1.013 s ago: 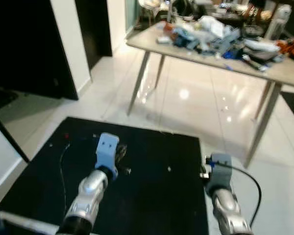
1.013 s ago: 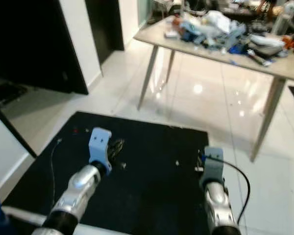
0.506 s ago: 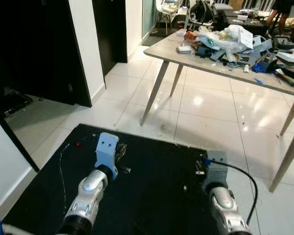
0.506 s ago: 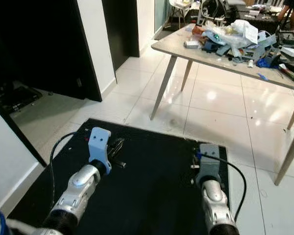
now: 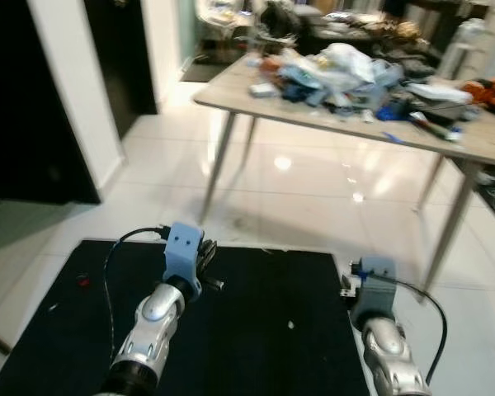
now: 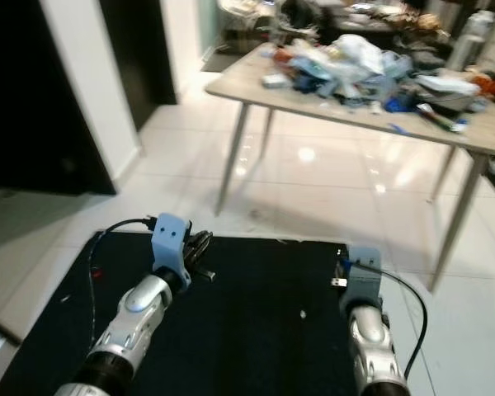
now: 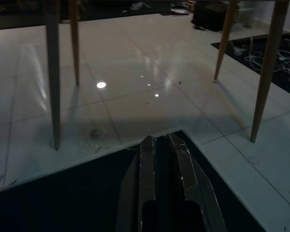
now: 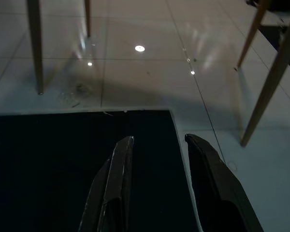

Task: Picking trash to rubbish bin

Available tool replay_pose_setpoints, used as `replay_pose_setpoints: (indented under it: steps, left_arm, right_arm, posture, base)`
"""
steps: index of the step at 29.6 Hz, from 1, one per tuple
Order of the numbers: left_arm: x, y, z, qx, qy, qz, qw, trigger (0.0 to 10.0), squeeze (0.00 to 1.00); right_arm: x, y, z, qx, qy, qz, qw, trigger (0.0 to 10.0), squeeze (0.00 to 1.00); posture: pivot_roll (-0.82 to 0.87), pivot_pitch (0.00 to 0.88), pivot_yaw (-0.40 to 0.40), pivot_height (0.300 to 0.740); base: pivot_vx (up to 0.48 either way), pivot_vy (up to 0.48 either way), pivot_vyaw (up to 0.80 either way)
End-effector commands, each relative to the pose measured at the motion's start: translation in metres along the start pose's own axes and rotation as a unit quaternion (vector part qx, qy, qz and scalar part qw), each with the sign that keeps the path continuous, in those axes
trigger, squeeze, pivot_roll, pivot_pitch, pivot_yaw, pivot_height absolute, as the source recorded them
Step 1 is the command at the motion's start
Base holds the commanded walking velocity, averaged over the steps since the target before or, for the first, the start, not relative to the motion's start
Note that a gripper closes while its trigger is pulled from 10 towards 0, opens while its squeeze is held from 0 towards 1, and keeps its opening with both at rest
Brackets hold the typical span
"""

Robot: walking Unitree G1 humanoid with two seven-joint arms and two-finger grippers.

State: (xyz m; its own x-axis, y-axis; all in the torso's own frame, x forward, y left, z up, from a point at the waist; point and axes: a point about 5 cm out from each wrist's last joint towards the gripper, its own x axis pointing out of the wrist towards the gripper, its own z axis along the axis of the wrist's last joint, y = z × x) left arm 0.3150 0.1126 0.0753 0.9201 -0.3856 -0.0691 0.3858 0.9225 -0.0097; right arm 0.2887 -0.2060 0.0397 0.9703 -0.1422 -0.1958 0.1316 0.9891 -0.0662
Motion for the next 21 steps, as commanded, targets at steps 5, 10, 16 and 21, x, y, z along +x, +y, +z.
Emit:
replay_pose_setpoints:
  steps: [5,10,16,21]
  left_arm:
    - [-0.0045,0.0055,-0.0061,0.005,0.013,0.005,1.0,10.0,0.0]
    - [-0.004,0.0057,-0.0056,0.006,0.013,0.004,1.0,10.0,0.0]
    - [-0.0027,0.0058,-0.0051,0.006,0.012,0.005,1.0,10.0,0.0]
    - [-0.0018,0.0052,-0.0047,0.005,0.011,0.006,1.0,10.0,0.0]
  right_arm:
    - [-0.0028,0.0081,-0.0068,0.003,0.016,0.01,1.0,10.0,0.0]
    - [-0.0027,0.0088,-0.0065,-0.001,0.017,0.013,1.0,10.0,0.0]
    - [-0.0029,0.0074,-0.0071,0.005,0.022,0.008,1.0,10.0,0.0]
    - [-0.0019,0.0049,-0.0048,0.018,0.017,-0.001,1.0,10.0,0.0]
  posture:
    - [-0.1,0.041,0.052,0.74]
    - [-0.09,0.043,0.052,0.74]
    - [-0.1,0.043,0.049,0.74]
    - [-0.1,0.041,0.048,0.74]
  base:
    - [0.412,0.0,-0.35]
    - [0.409,0.0,0.0]
    - [0.398,0.0,0.0]
    - [0.392,0.0,-0.3]
